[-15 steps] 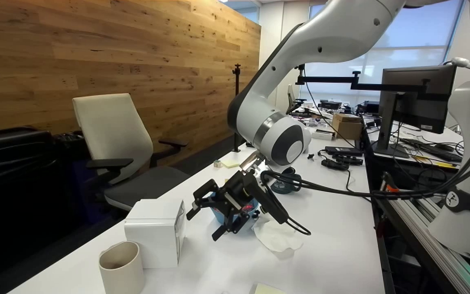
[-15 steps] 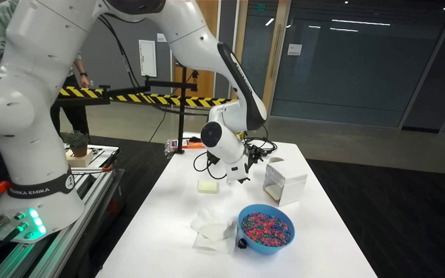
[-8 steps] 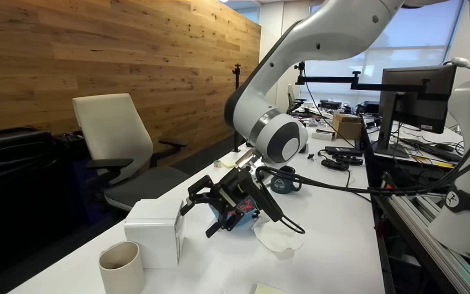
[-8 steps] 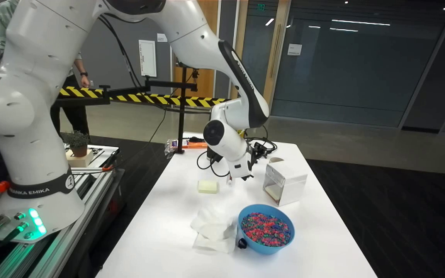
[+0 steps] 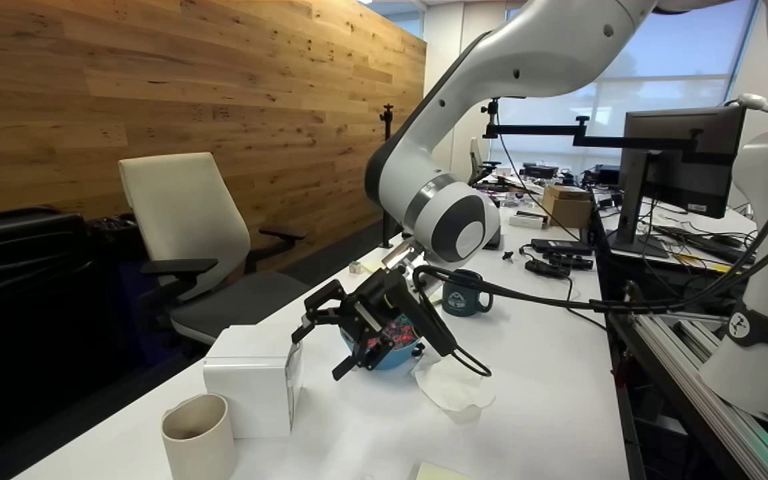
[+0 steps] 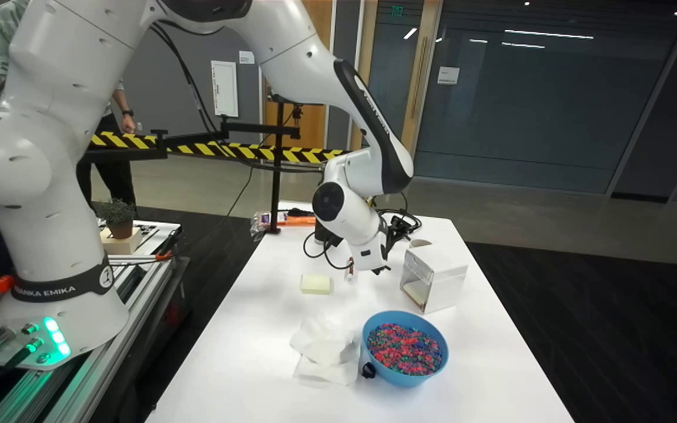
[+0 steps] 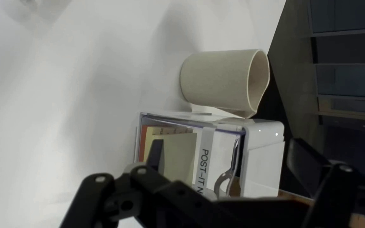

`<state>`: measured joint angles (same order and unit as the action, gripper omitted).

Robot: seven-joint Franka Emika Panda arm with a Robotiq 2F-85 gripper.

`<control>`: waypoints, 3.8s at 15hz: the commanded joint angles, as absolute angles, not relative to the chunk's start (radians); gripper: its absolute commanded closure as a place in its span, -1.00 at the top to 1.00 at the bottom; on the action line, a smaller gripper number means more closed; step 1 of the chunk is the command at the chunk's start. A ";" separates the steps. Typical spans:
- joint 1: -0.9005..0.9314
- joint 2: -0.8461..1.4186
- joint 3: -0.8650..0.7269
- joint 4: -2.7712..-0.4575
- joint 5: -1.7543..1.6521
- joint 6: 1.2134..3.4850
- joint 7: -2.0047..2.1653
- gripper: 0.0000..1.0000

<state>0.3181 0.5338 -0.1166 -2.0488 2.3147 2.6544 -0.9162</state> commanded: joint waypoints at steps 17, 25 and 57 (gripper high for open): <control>0.324 0.590 -0.129 -2.005 2.406 2.669 -0.977 1.00; 0.338 0.636 -0.135 -1.929 2.450 2.682 -0.971 1.00; 0.207 0.539 -0.161 -2.074 2.255 2.602 -0.977 1.00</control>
<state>0.2236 0.5942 -0.1655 -2.0055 2.2847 2.6421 -0.9546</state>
